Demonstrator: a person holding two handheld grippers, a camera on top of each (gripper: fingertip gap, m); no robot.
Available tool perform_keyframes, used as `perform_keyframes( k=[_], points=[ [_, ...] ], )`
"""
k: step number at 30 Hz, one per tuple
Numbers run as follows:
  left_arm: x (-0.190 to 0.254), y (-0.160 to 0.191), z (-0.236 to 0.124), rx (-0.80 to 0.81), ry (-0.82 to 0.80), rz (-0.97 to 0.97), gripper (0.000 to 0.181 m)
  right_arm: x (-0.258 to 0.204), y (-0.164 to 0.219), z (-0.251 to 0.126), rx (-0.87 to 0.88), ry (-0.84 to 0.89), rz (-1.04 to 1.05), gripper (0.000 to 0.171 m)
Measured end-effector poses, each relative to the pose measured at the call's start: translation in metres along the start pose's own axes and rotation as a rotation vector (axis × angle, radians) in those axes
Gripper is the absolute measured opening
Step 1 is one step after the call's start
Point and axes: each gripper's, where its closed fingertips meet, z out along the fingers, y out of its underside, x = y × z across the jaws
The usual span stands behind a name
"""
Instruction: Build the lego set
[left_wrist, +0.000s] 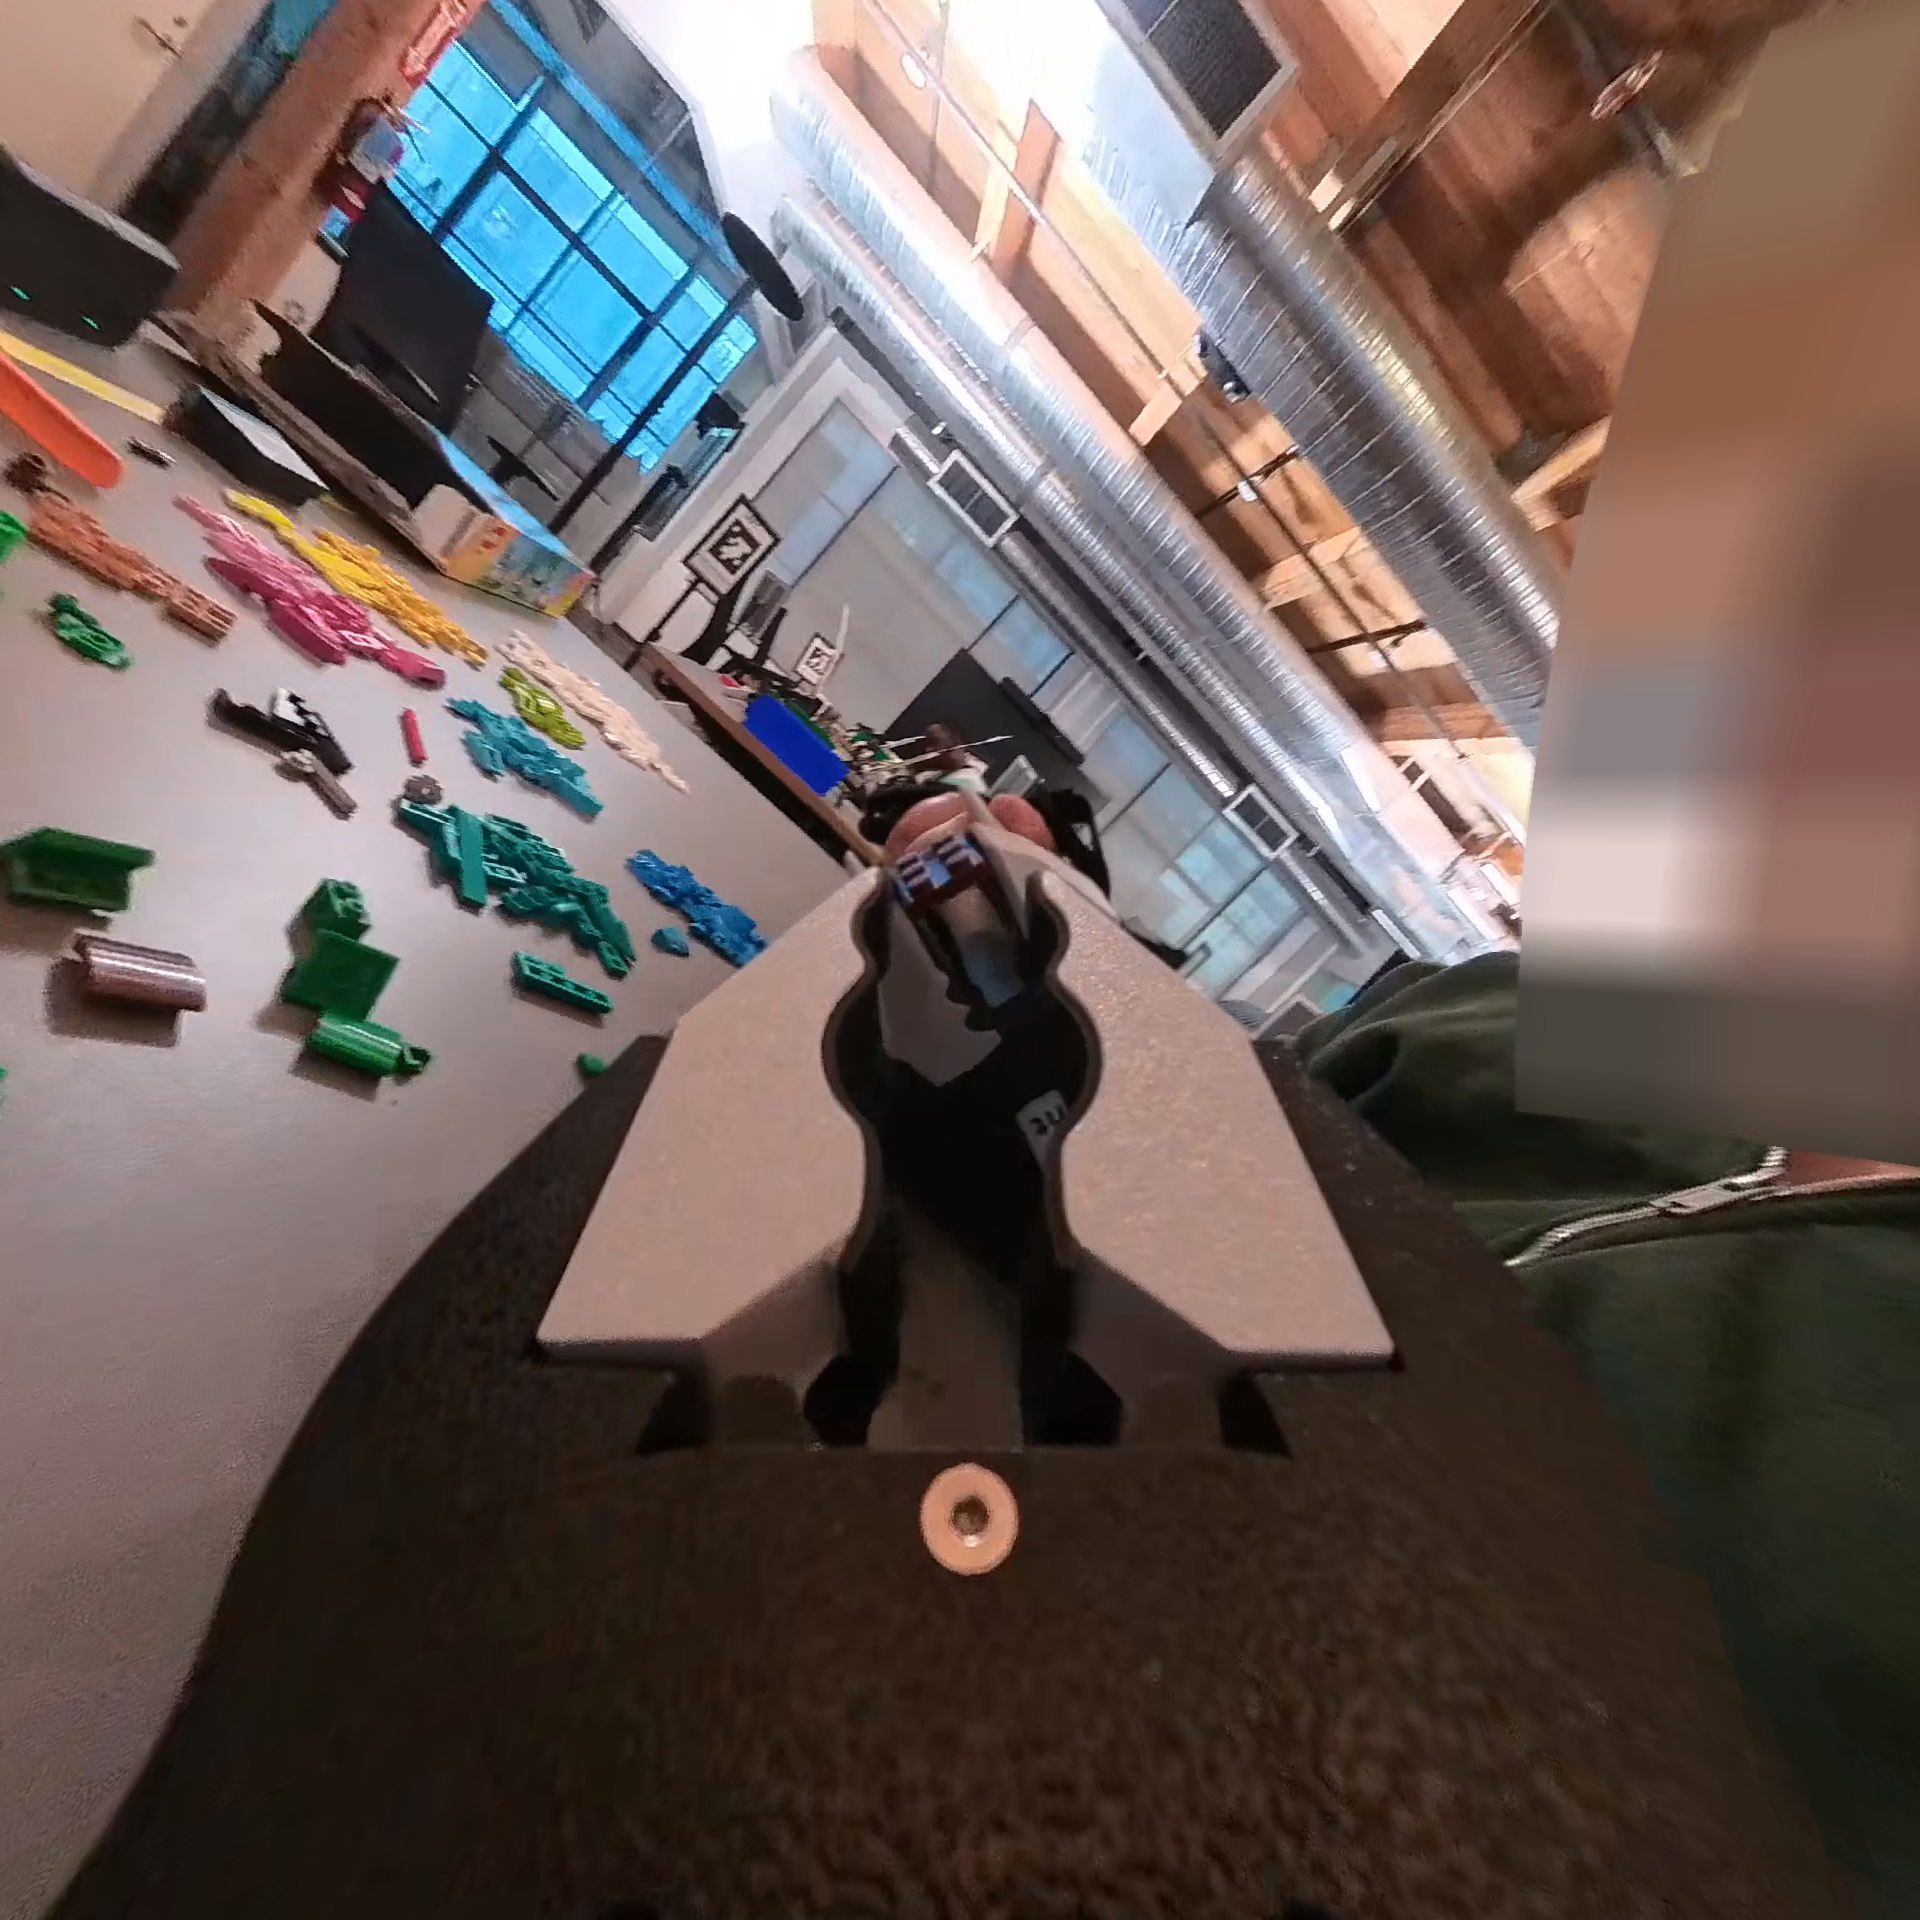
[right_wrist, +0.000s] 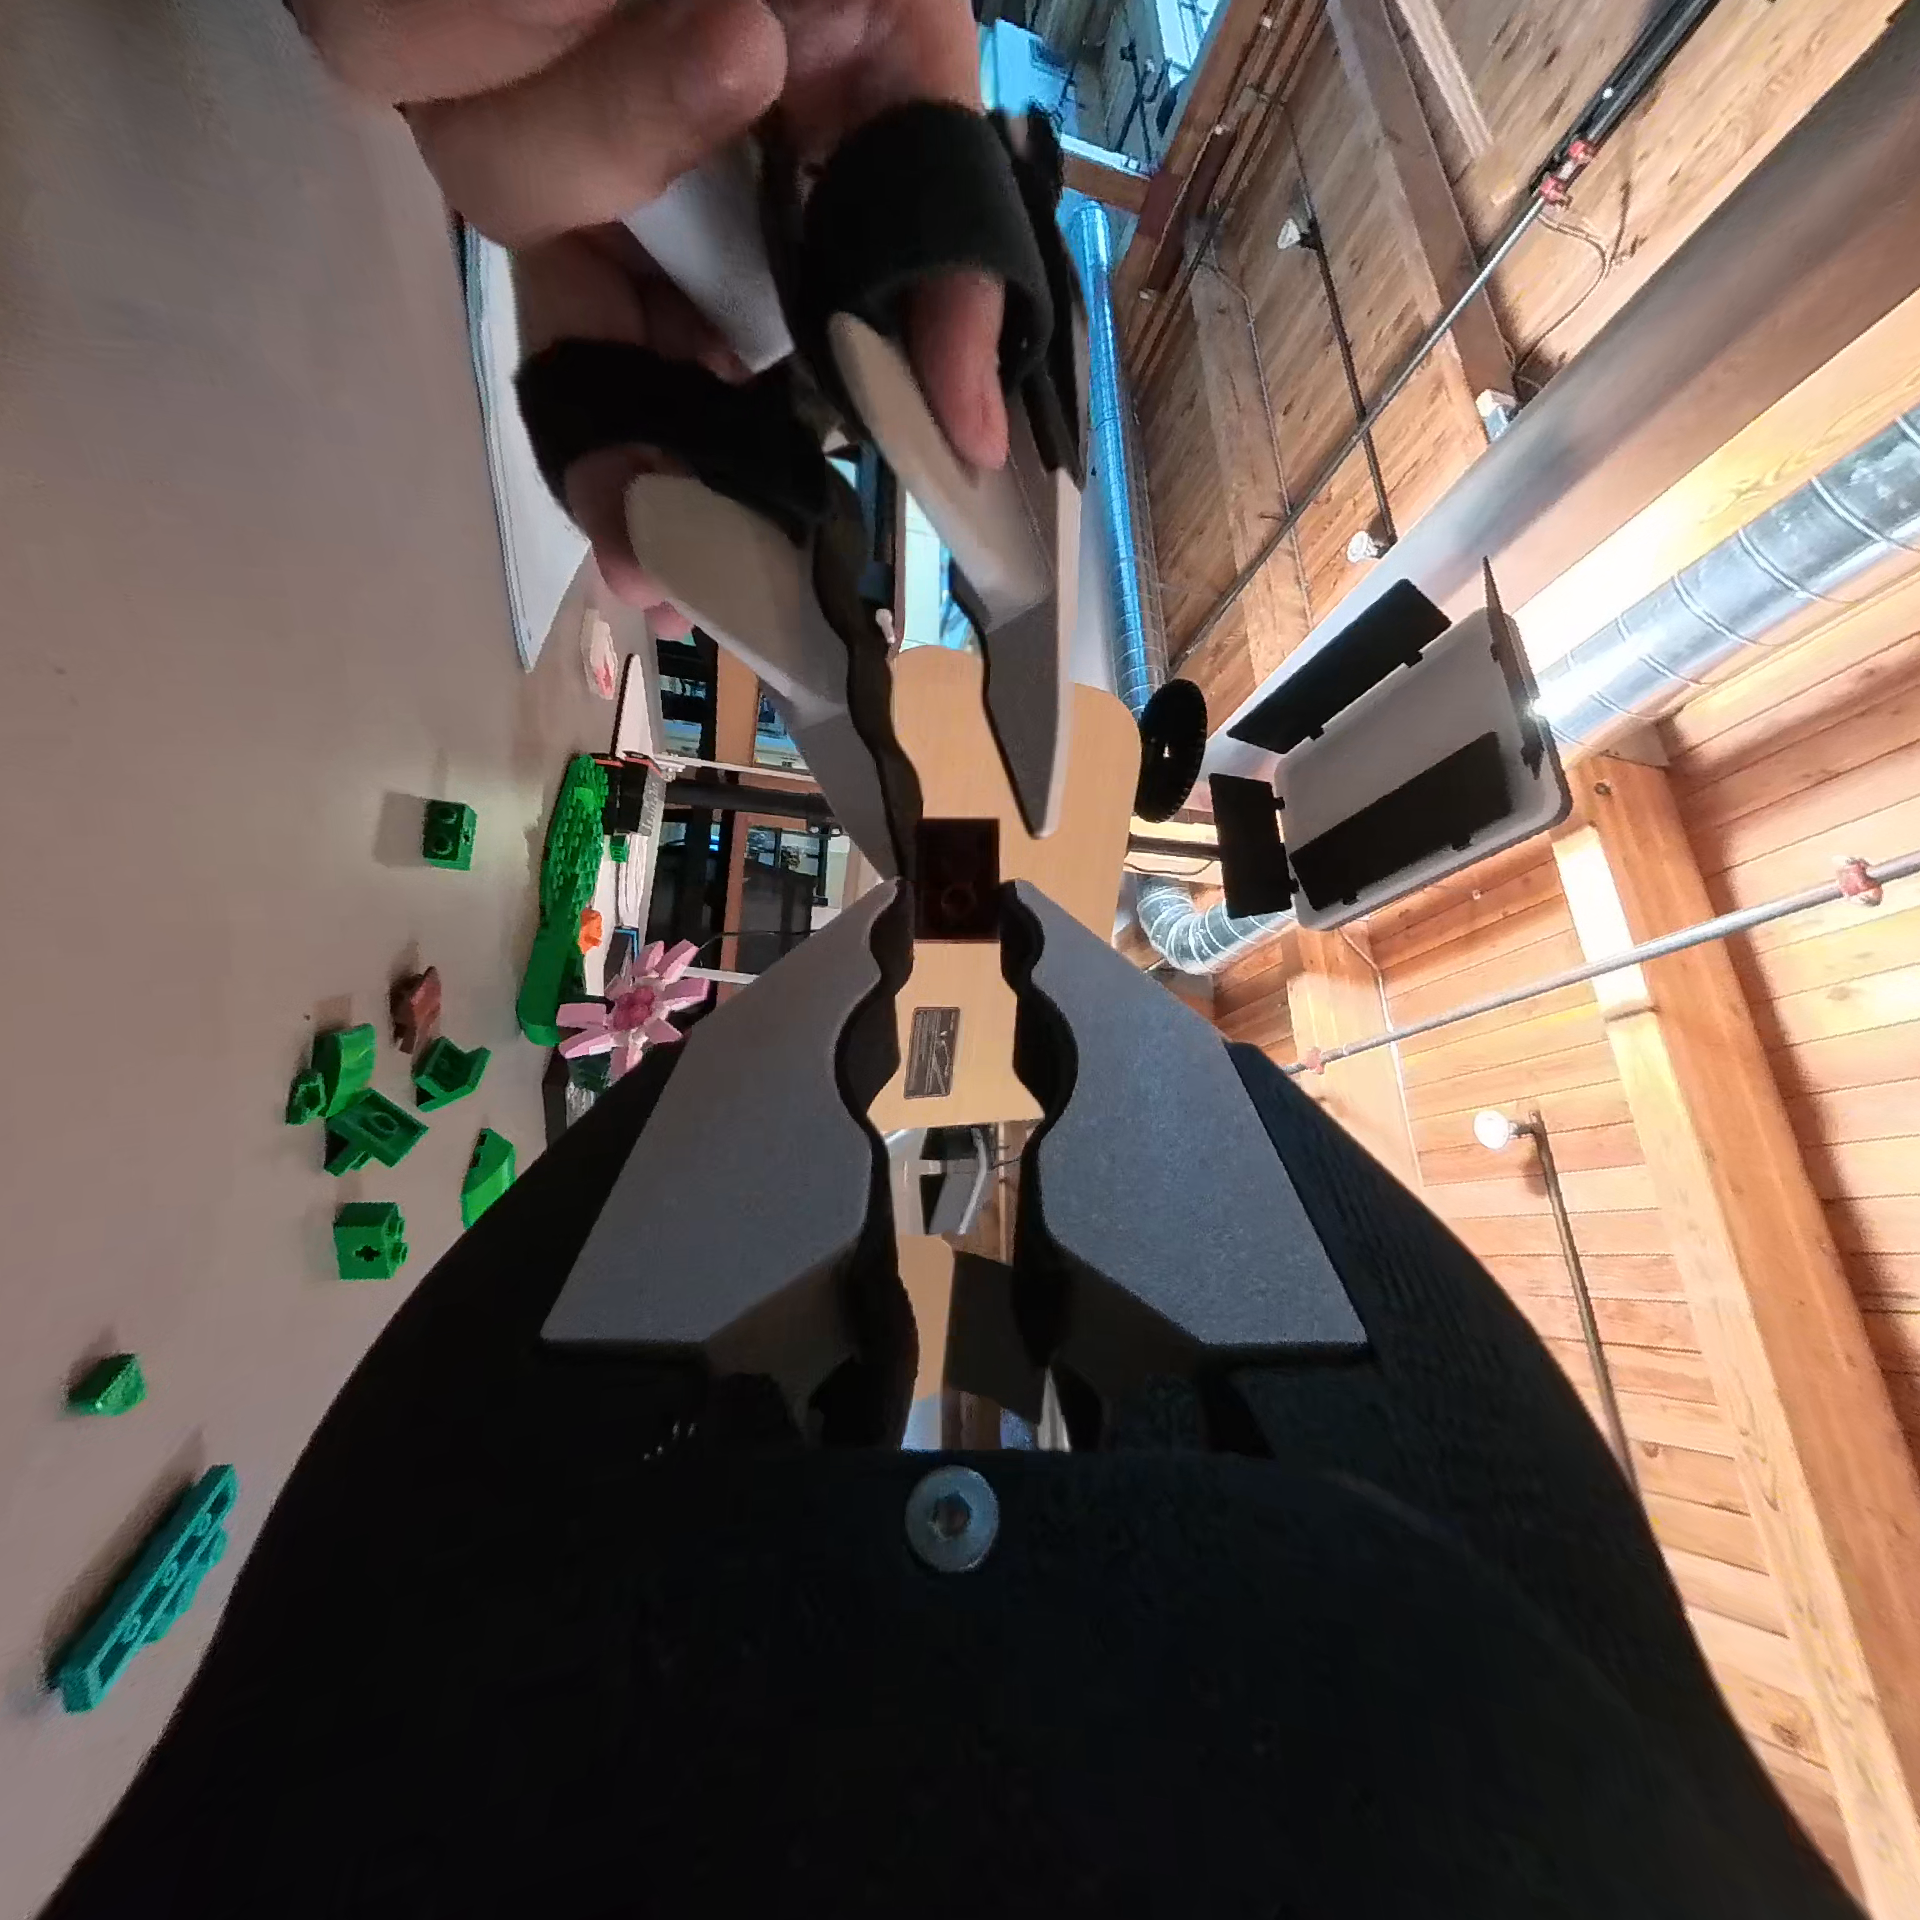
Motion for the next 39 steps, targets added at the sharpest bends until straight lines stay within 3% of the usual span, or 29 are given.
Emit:
perform_keyframes(
  k=[9, 11, 15, 19, 24, 32, 34, 39],
  points=[
    [-0.003, 0.0, -0.003, 0.001, -0.022, -0.01, 0.013, -0.001, -0.004, -0.002, 0.022, -0.013, 0.012, 0.014],
    [-0.004, -0.005, -0.005, 0.019, -0.054, 0.04, 0.013, 0.0, 0.002, -0.005, 0.025, -0.039, 0.144, 0.016],
    [-0.017, -0.009, -0.011, -0.002, -0.245, 0.28, 0.012, 0.015, 0.037, -0.014, 0.003, -0.045, 0.551, 0.004],
    [-0.013, 0.0, 0.0, -0.058, -0.291, 0.518, 0.012, -0.027, 0.069, -0.017, -0.081, -0.349, 0.982, 0.012],
    [-0.014, 0.002, 0.002, -0.104, -0.396, 0.825, 0.012, -0.083, 0.066, -0.031, -0.221, -0.779, 1.428, 0.033],
    [0.019, 0.01, 0.011, -0.076, -0.246, 0.981, 0.012, 0.018, 0.005, -0.033, 0.47, -0.749, 1.894, 0.026],
    [0.022, 0.015, 0.014, -0.094, -0.236, 1.034, 0.012, 0.025, 0.004, -0.038, 0.533, -0.701, 1.84, 0.027],
    [0.02, 0.013, 0.013, -0.079, -0.234, 0.945, 0.012, 0.015, -0.006, -0.034, 0.393, -0.567, 1.377, 0.023]
  ],
)
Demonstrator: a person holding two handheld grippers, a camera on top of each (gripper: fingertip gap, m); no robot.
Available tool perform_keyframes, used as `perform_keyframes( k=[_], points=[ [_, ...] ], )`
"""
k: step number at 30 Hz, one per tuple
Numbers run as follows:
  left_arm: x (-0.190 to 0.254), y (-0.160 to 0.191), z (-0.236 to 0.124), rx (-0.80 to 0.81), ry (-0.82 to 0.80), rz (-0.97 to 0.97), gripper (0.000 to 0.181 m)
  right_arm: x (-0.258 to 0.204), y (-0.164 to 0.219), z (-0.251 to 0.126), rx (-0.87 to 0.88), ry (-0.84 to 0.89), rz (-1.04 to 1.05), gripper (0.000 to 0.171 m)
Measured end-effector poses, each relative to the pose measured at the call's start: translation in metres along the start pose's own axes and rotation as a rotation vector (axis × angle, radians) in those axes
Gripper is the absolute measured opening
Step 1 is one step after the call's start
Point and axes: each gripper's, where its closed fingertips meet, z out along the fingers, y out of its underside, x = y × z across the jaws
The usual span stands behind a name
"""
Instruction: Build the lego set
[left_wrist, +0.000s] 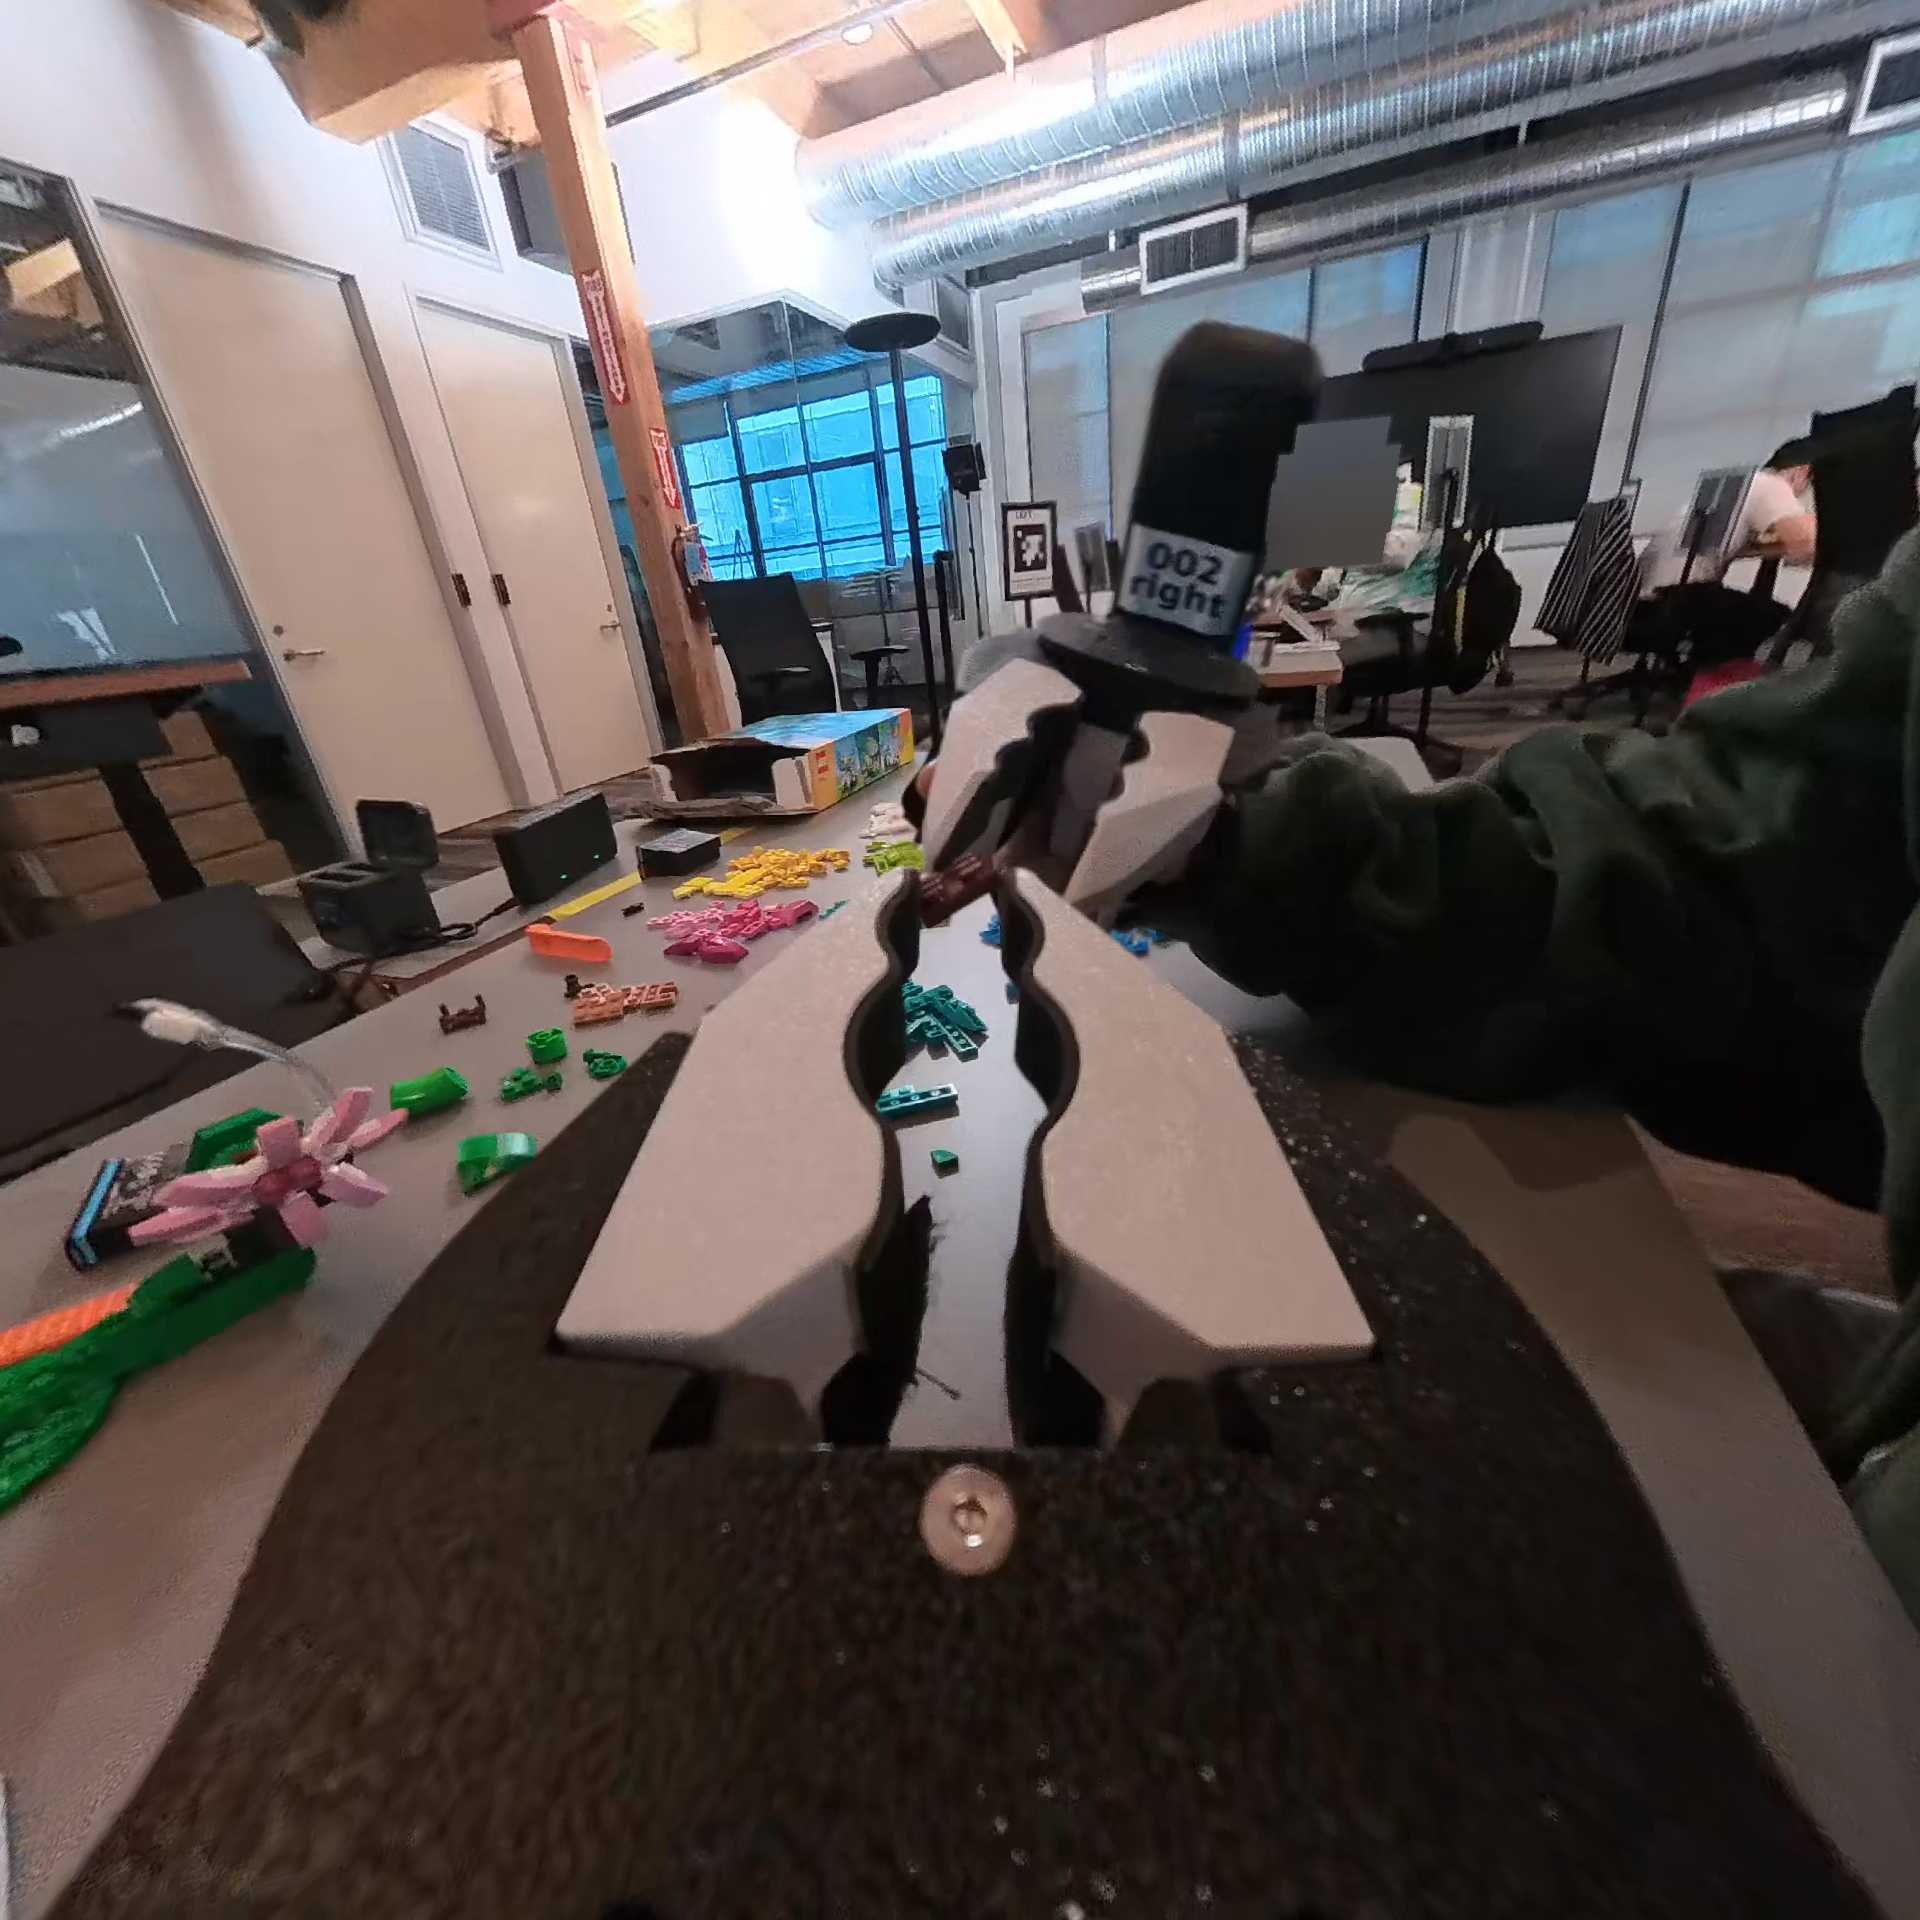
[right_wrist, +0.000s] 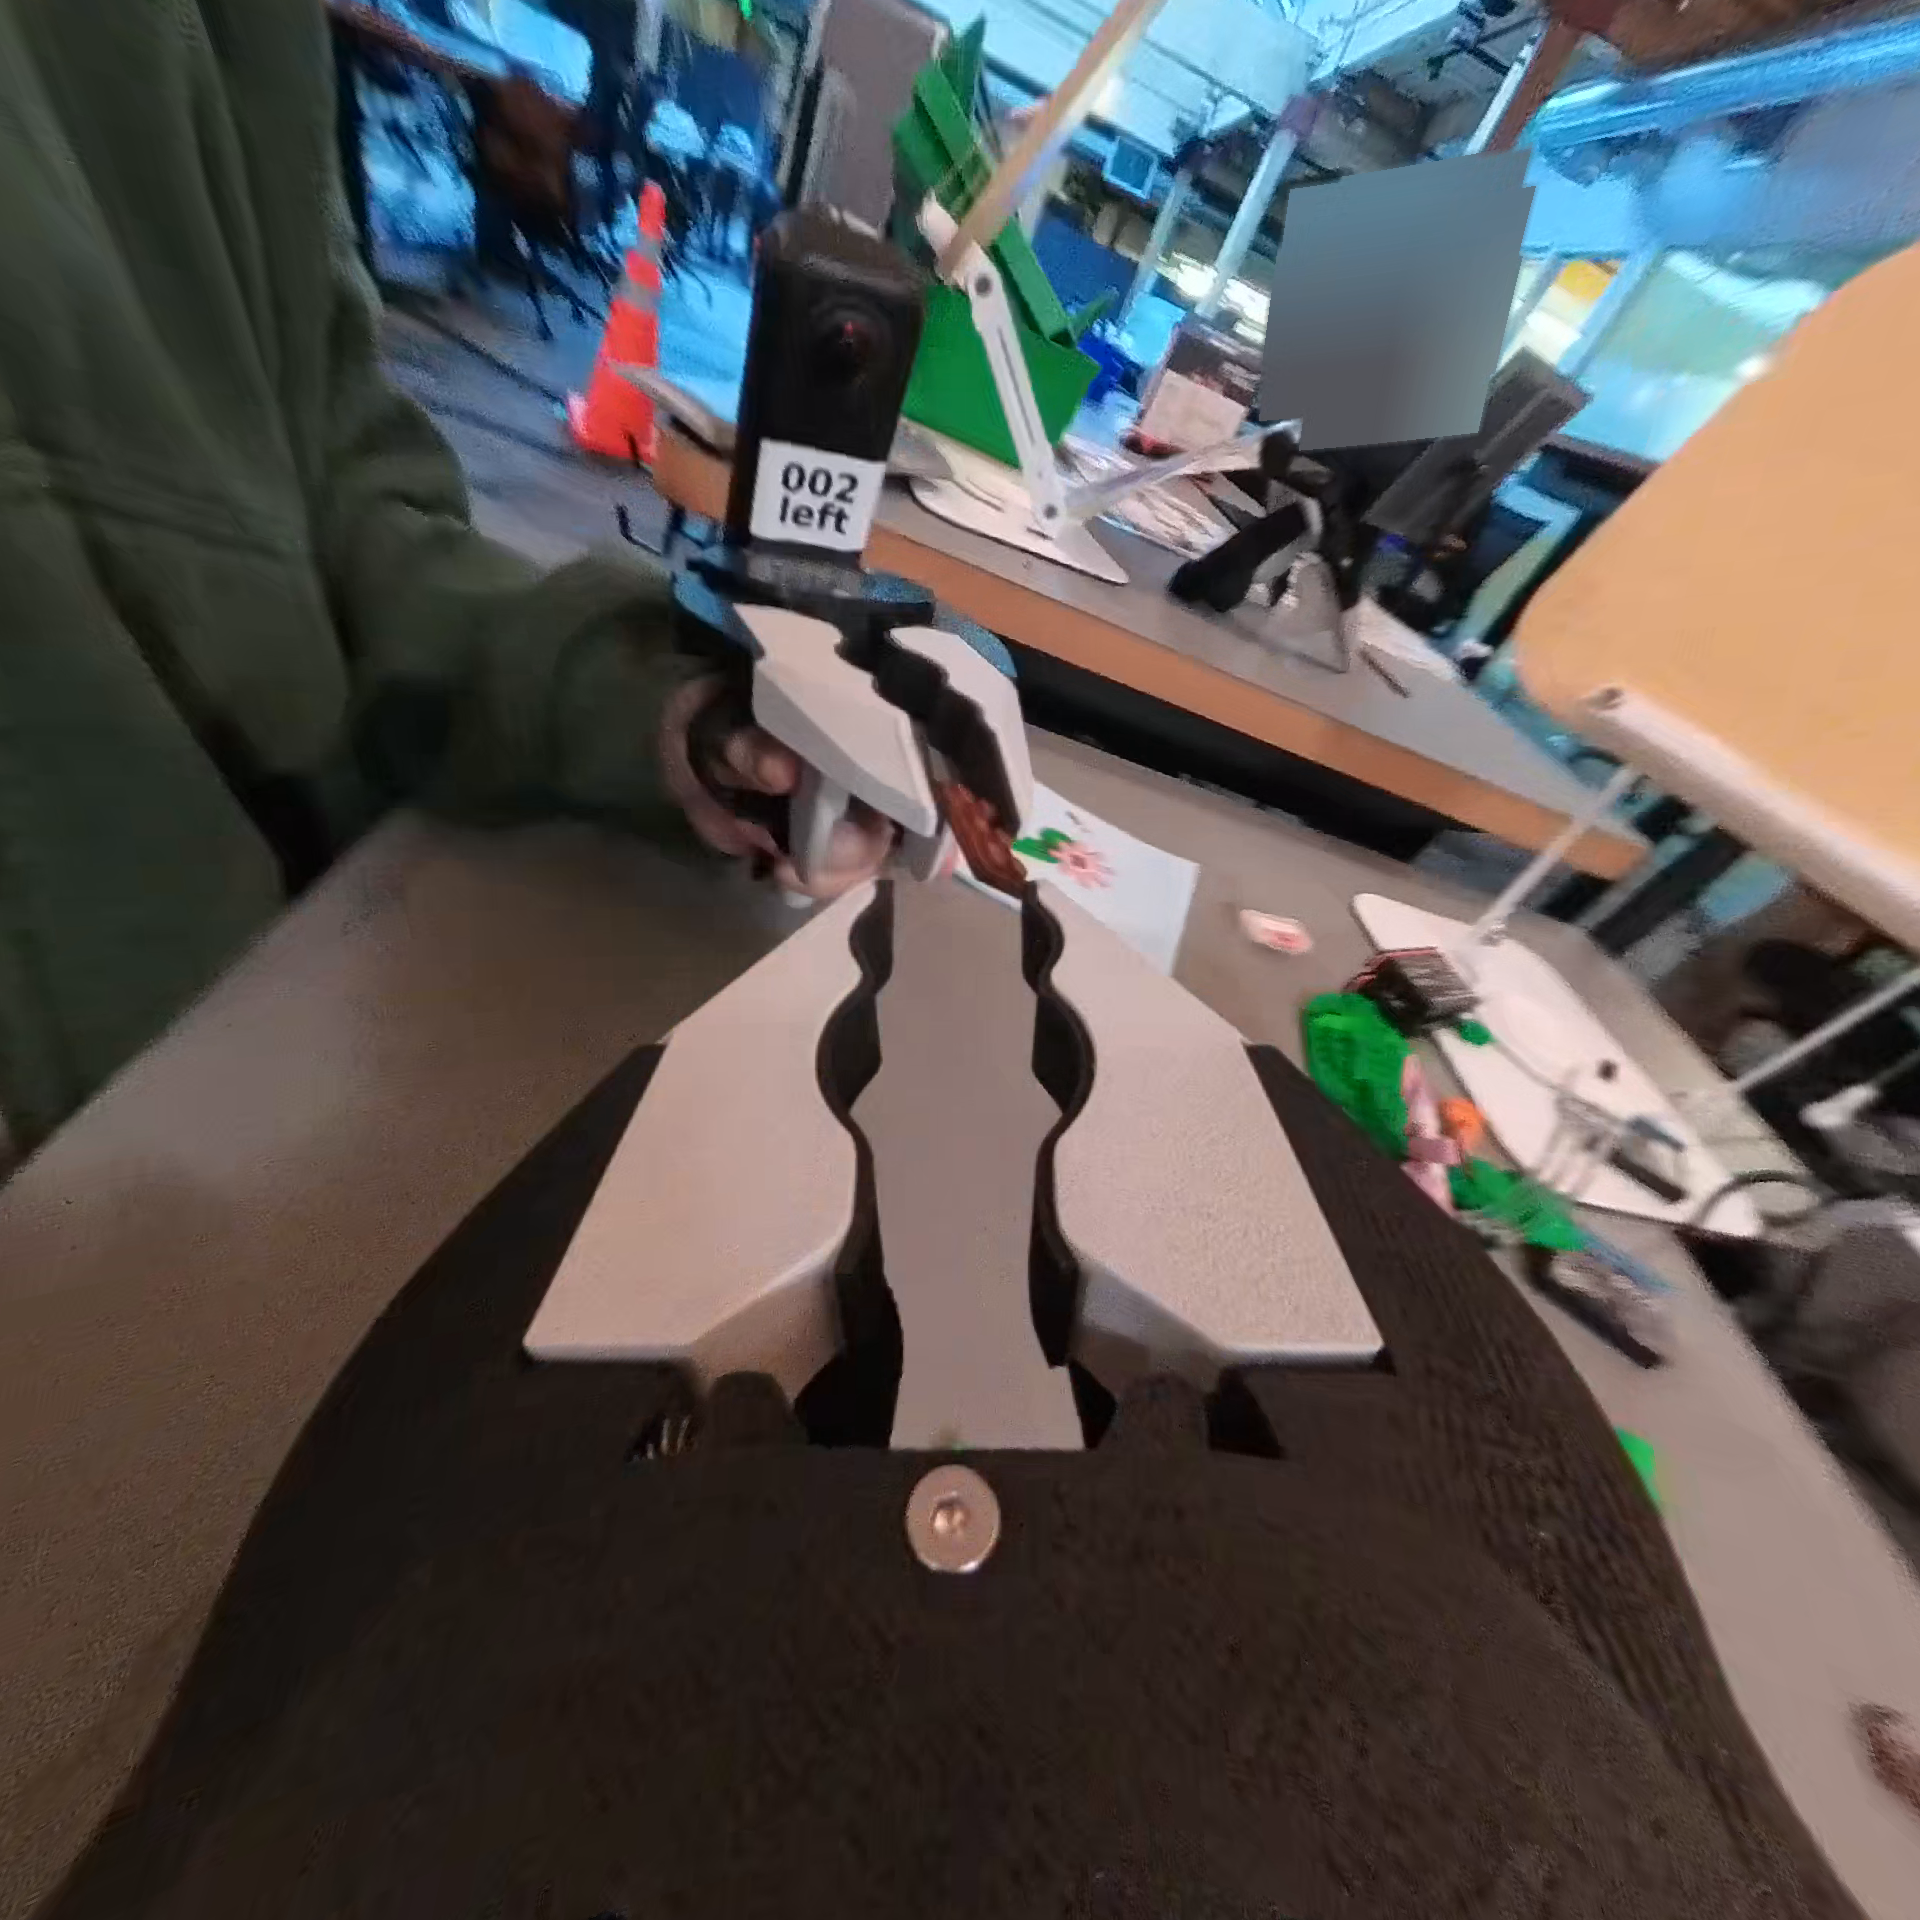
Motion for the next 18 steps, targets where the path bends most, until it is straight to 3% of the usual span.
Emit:
perform_keyframes(
  k=[5, 13, 18],
  points=[
    [0.001, 0.001, 0.0, 0.0, 0.026, -0.058, 0.012, 0.006, -0.004, 0.001, -0.016, 0.097, -0.158, 0.012],
    [0.005, 0.003, 0.001, -0.005, 0.05, -0.086, 0.012, 0.002, 0.0, 0.005, -0.029, 0.084, -0.187, 0.005],
    [-0.006, 0.011, 0.0, -0.027, -0.022, -0.082, 0.009, 0.009, 0.01, 0.006, -0.102, 0.152, -0.274, 0.003]
  ],
)
